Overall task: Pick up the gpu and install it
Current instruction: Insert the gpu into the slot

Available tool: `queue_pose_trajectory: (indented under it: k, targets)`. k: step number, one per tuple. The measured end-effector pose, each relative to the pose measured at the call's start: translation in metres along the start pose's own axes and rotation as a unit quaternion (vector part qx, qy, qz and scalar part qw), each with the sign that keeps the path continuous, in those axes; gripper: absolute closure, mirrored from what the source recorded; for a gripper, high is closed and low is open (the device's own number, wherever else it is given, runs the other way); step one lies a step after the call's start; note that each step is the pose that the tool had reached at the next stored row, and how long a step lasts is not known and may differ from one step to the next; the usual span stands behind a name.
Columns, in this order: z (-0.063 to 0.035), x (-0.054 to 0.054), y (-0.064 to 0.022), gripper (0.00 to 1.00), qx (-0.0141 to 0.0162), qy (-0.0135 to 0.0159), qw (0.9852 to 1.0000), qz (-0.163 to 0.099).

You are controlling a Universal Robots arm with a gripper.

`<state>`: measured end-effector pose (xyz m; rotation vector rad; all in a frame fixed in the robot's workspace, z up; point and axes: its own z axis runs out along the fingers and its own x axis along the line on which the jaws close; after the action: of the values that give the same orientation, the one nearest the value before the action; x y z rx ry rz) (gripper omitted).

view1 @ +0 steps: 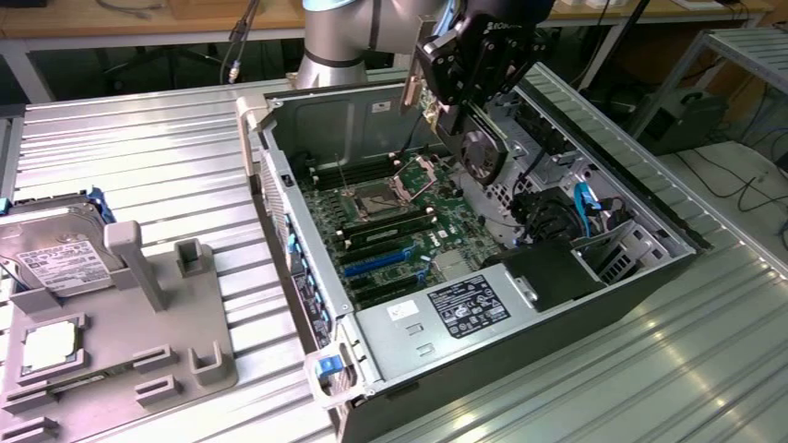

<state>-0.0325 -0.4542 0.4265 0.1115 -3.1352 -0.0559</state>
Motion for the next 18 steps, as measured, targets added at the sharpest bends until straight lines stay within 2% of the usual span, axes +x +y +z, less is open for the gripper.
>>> queue_pose_trajectory:
  k: [9,18]
  targets:
    - [0.0,0.0,0.0,0.72,0.0001,0.0001,1.0,-0.004]
    - [0.0,0.0,-0.0001,0.72,-0.0001,0.001,0.9996,-0.027]
